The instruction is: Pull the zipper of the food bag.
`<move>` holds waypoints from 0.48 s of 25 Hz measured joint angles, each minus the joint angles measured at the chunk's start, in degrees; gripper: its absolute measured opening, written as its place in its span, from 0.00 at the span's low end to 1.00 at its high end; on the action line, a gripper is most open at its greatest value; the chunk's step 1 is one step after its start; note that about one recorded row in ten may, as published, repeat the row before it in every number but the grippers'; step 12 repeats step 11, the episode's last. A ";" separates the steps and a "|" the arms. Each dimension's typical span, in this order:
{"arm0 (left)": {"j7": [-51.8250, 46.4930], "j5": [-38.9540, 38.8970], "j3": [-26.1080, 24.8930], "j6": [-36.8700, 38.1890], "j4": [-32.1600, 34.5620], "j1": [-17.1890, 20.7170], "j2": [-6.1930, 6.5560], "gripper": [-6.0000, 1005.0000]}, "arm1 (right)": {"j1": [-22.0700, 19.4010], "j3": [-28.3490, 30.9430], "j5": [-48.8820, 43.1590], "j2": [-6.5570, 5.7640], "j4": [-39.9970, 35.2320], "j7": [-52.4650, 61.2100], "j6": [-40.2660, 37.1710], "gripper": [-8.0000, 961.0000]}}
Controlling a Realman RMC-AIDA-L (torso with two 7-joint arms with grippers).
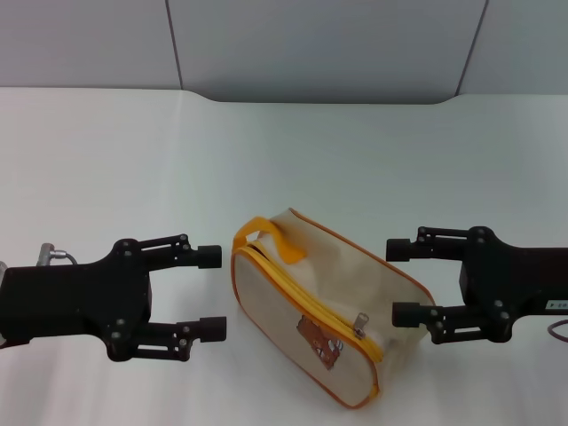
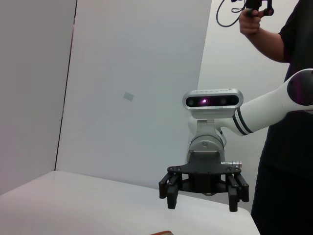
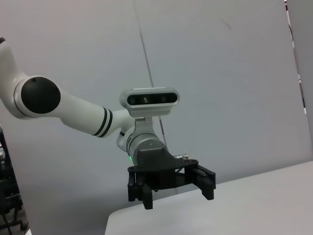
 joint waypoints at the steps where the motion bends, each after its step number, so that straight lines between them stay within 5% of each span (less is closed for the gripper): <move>1: 0.00 0.00 0.01 0.00 0.01 0.02 0.00 0.82 | 0.00 -0.04 0.00 0.02 0.00 0.00 0.09 0.80; 12: 0.05 0.00 0.02 -0.05 0.04 0.14 -0.18 0.82 | -0.06 -0.12 0.00 0.10 0.02 -0.24 0.18 0.80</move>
